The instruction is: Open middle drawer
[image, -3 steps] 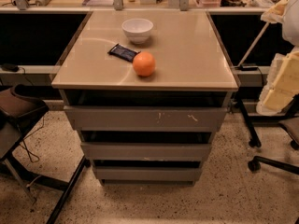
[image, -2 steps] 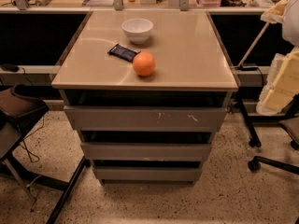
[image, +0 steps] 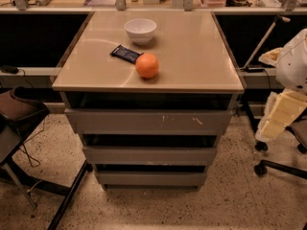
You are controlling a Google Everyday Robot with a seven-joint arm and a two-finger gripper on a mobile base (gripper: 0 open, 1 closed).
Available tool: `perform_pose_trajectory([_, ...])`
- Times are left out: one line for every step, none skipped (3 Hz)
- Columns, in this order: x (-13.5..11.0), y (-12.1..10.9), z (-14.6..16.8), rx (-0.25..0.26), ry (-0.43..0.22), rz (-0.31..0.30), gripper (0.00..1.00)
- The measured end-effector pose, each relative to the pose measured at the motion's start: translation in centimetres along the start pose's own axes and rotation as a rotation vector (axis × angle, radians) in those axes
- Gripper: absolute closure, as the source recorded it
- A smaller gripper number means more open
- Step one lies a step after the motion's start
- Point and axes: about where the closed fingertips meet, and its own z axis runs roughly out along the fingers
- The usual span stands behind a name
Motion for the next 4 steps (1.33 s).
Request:
perform_pose_trajectory([0.0, 0.0, 0.0, 0.000, 0.000, 0.000, 0.00])
perform_pose_trajectory([-0.8, 1.7, 2.2, -0.010, -0.023, -0.006, 0.00])
perform_pose_trajectory([-3.8, 6.6, 8.1, -0.077, -0.149, -0.004, 0.00])
perform_pose_trajectory([-7.6, 12.8, 16.0, -0.198, -0.278, 0.032, 0.00])
